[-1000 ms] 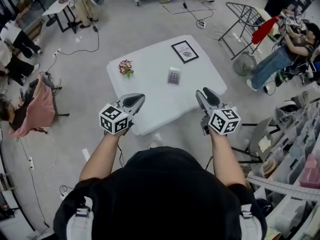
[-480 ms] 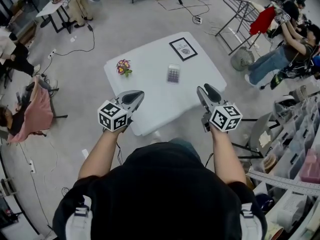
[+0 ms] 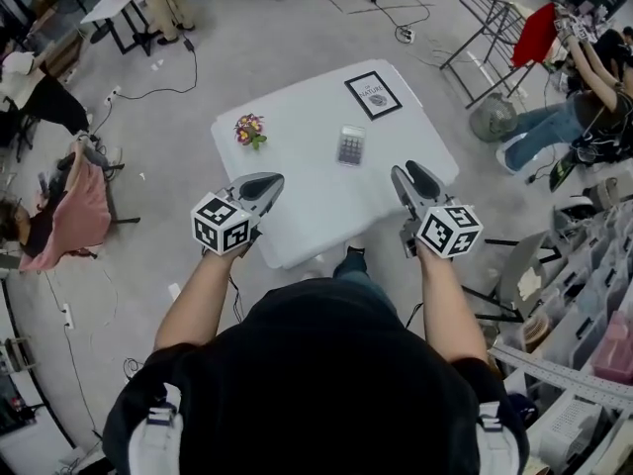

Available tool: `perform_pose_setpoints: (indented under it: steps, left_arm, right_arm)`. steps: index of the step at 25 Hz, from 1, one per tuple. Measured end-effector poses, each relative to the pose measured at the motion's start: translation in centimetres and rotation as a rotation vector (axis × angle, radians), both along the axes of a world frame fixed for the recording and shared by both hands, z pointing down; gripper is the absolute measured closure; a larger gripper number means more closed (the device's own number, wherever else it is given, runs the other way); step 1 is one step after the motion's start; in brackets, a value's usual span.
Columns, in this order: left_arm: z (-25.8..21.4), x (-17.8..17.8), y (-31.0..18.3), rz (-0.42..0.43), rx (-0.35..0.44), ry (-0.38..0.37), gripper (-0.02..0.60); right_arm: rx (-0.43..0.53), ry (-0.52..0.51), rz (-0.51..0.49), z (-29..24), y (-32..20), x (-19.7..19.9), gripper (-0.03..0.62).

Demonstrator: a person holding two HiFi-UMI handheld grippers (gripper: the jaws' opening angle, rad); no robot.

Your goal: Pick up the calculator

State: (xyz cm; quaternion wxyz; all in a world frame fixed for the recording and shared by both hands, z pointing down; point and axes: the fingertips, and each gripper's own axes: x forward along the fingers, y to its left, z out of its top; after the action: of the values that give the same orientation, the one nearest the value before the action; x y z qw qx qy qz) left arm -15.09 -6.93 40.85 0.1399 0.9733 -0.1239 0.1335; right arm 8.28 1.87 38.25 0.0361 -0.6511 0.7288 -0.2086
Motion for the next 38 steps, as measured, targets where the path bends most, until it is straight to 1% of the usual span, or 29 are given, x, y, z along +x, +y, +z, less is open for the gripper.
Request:
perform_pose_setpoints:
  steps: [10,17,22,32,38]
  left_arm:
    - [-0.3,3.9,-2.6,-0.060,0.000,-0.014,0.565]
    - [0.3,6.3,-5.7,-0.114,-0.018,-0.016,0.565]
    - [0.7,8.8,-7.1,-0.141,-0.030,-0.018,0.565]
    - [1.4,11.2,-10.8,-0.221,-0.052,-0.019,0.565]
    - [2.2,12.6,-11.6,-0.267,-0.070,-0.038,0.565]
  right_arm:
    - [0.000,-0.017,-0.071,0.1,-4.8,4.0,0.422]
    - [-0.012,-0.023,-0.131,0.5,-9.4,6.4,0.422]
    - [-0.026,-0.032,-0.173,1.0,-11.8,8.6,0.424]
    - [-0.067,-0.032,-0.252,2.2,-16.6,11.5,0.425]
    - [-0.090,-0.044,-0.307,3.6,-18.9,13.0,0.425]
